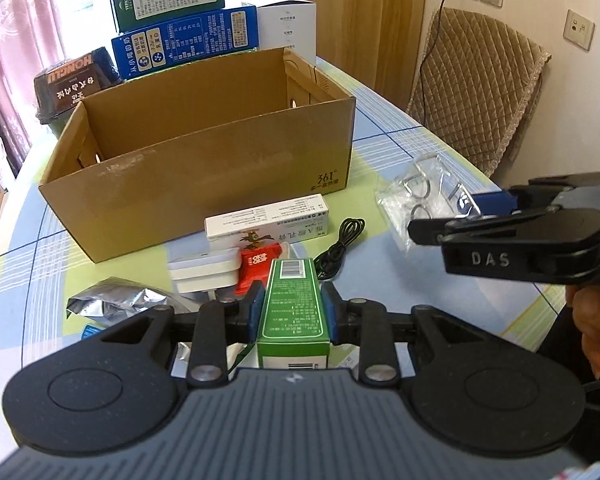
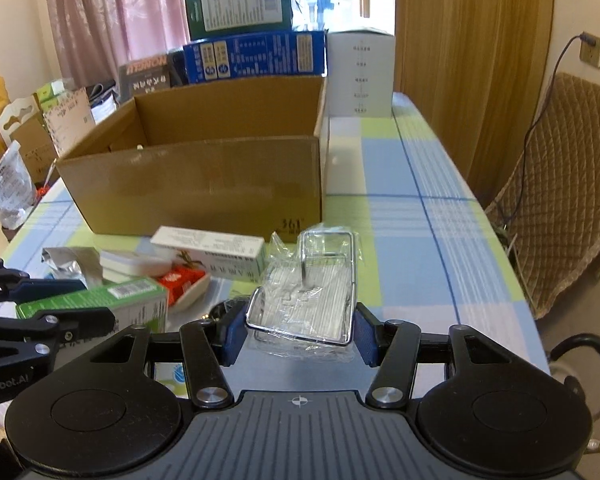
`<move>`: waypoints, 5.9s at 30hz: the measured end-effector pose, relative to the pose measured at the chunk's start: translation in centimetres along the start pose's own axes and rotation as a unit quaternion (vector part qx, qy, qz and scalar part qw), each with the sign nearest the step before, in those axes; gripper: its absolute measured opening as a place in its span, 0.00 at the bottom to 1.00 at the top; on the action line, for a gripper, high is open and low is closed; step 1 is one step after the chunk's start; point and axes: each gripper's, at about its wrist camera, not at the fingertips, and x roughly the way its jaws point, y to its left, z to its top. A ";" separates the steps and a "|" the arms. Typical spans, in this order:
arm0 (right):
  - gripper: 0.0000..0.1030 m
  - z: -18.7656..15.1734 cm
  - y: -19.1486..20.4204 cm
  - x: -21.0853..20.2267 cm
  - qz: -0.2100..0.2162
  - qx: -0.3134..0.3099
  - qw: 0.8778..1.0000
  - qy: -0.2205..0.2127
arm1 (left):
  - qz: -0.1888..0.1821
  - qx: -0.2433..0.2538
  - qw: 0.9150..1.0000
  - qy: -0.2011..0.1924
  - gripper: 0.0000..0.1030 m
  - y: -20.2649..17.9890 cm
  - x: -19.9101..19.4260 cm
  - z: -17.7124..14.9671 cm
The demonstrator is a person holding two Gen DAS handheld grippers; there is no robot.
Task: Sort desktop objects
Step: 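Close the left tool on the green box while the right tool grips the clear bag, then carry both items into the cardboard box and open both tools, then move the left tool to the blue toothpick case while the right tool reaches the white tablet box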
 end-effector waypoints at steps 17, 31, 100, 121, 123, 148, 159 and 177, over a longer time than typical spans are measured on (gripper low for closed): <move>0.50 -1.8 -0.3 2.3 0.008 0.010 0.999 0.035 | 0.001 0.004 0.999 0.036 0.34 -1.1 3.8 -2.6; 0.50 -1.0 -0.6 1.4 0.017 0.013 0.999 0.026 | 0.005 0.002 1.000 0.019 0.24 -0.8 3.0 -0.9; 0.98 14.1 4.3 0.3 0.061 -0.033 0.989 -0.130 | 0.100 -0.104 0.984 -0.105 0.89 13.5 -3.5 7.7; 0.98 -0.1 8.2 -6.0 0.064 -0.006 0.997 -0.033 | 0.132 -0.138 0.980 -0.054 0.99 14.1 -10.7 -5.5; 0.98 -1.5 8.7 -5.4 0.062 -0.009 0.998 -0.014 | 0.130 -0.139 0.980 -0.051 0.99 14.3 -10.2 -6.1; 0.98 -6.8 14.0 5.0 0.010 -0.083 0.995 0.061 | 0.067 -0.117 0.991 0.023 0.99 18.0 -1.1 -9.3; 0.98 -7.1 7.6 4.3 -0.075 -0.012 0.993 0.085 | 0.046 -0.113 0.992 0.026 0.99 17.0 0.2 -9.0; 0.98 -5.0 9.5 6.7 -0.025 0.012 0.998 0.058 | 0.036 -0.136 0.990 0.023 0.99 16.3 0.7 -8.6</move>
